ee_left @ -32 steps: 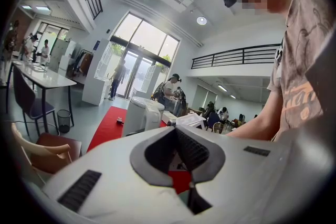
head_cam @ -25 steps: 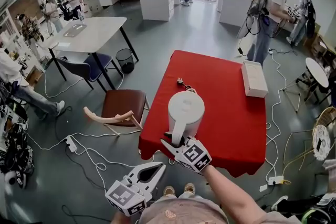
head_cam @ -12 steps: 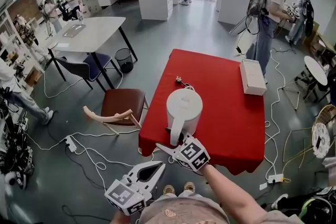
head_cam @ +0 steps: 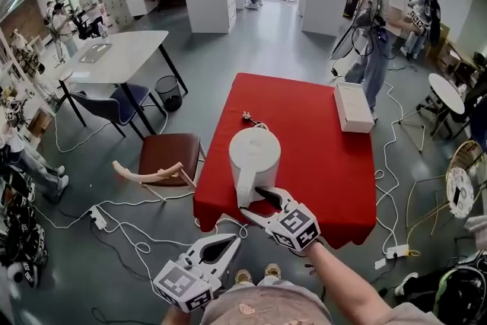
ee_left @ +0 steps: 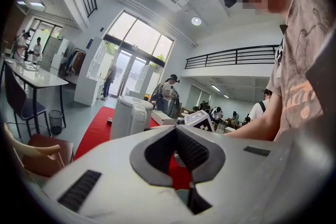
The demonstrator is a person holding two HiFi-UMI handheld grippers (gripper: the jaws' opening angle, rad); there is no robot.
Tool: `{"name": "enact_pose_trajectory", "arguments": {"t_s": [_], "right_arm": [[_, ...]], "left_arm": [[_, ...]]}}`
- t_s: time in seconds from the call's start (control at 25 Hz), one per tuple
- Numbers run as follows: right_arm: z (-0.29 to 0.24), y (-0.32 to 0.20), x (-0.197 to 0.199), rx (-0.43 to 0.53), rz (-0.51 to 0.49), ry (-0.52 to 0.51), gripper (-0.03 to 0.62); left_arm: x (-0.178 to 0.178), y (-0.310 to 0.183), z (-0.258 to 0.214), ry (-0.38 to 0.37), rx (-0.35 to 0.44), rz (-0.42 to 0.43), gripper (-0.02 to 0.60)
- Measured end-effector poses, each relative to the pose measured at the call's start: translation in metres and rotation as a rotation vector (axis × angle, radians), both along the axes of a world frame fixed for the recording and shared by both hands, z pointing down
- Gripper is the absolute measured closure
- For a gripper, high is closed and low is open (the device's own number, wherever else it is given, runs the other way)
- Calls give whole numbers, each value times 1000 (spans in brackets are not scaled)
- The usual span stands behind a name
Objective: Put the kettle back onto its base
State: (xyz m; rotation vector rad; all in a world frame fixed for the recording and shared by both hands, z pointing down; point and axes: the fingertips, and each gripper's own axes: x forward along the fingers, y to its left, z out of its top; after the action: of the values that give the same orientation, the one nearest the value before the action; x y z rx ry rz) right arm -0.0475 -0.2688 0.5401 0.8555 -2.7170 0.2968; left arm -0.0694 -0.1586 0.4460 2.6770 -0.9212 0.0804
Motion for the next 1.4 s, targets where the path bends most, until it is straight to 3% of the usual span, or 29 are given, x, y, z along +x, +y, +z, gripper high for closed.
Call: {"name": "enact_pose_trajectory", "arguments": {"t_s": [0.28, 0.56, 0.72, 0.84, 1.08, 1.4], "right_arm": [[-17, 6, 38, 9, 90, -34, 278], [-57, 42, 45, 62, 77, -94, 320], [-86, 60, 51, 107, 113, -137, 404], [-99, 69, 56, 139, 141, -149, 592], [-98, 81, 56, 128, 184, -141, 592], [-104, 99, 59, 127, 224, -157, 592]], "left_arm": [[8, 3, -4, 11, 11, 41, 583], [7, 5, -10, 15, 21, 70, 583], [2, 7, -14, 21, 29, 84, 583], [-2, 9, -15, 29, 31, 100, 583], [-6, 10, -16, 50, 46, 127, 583], [-12, 2, -19, 60, 67, 97, 583]]}}
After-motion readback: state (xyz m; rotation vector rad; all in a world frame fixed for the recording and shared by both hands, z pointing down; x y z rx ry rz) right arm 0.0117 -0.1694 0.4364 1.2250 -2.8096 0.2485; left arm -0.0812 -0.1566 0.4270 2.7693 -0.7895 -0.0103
